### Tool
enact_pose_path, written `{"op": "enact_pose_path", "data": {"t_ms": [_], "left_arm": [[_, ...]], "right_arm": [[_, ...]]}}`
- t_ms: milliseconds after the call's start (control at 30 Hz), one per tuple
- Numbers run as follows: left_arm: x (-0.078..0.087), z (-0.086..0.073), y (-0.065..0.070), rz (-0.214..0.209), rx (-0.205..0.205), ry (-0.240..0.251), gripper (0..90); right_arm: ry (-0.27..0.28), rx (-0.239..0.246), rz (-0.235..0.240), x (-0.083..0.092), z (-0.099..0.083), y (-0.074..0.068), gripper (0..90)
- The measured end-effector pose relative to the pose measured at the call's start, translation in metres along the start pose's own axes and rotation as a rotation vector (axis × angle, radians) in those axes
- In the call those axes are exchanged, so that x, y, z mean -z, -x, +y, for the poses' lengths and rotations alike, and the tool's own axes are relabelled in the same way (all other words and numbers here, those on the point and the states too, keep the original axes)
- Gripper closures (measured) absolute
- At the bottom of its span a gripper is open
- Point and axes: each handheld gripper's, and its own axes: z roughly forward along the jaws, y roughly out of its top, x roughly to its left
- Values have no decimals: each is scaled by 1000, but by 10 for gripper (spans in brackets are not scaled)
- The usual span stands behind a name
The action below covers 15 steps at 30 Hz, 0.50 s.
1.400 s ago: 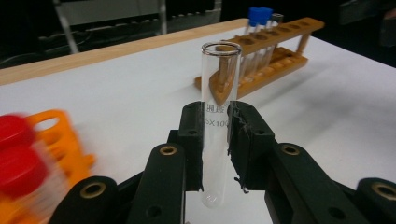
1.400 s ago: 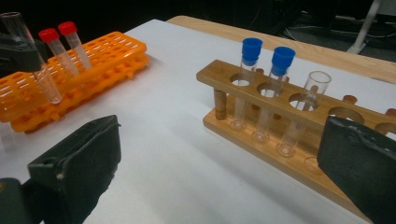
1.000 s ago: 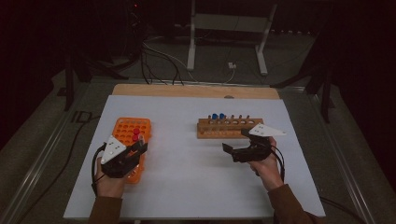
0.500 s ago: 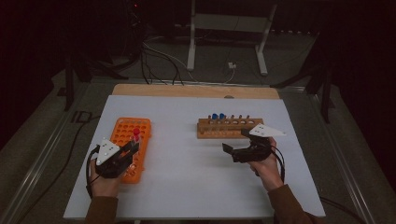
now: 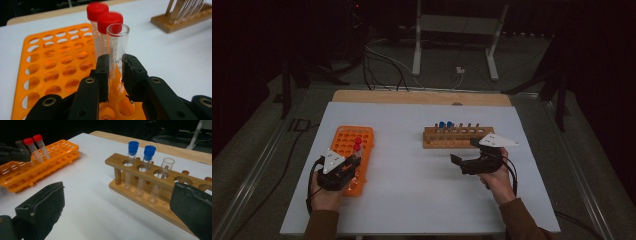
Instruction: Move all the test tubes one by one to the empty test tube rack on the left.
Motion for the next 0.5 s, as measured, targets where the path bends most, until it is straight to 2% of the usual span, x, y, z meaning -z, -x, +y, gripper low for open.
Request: {"op": "enact_pose_path", "data": {"t_ms": [67, 500], "left_arm": [[-2, -1, 0, 2, 2, -17, 747], [-4, -2, 0, 1, 13, -54, 750]], "right_arm": [[-2, -1, 0, 0, 0, 0, 1], [-3, 0, 5, 0, 0, 0, 1]]}}
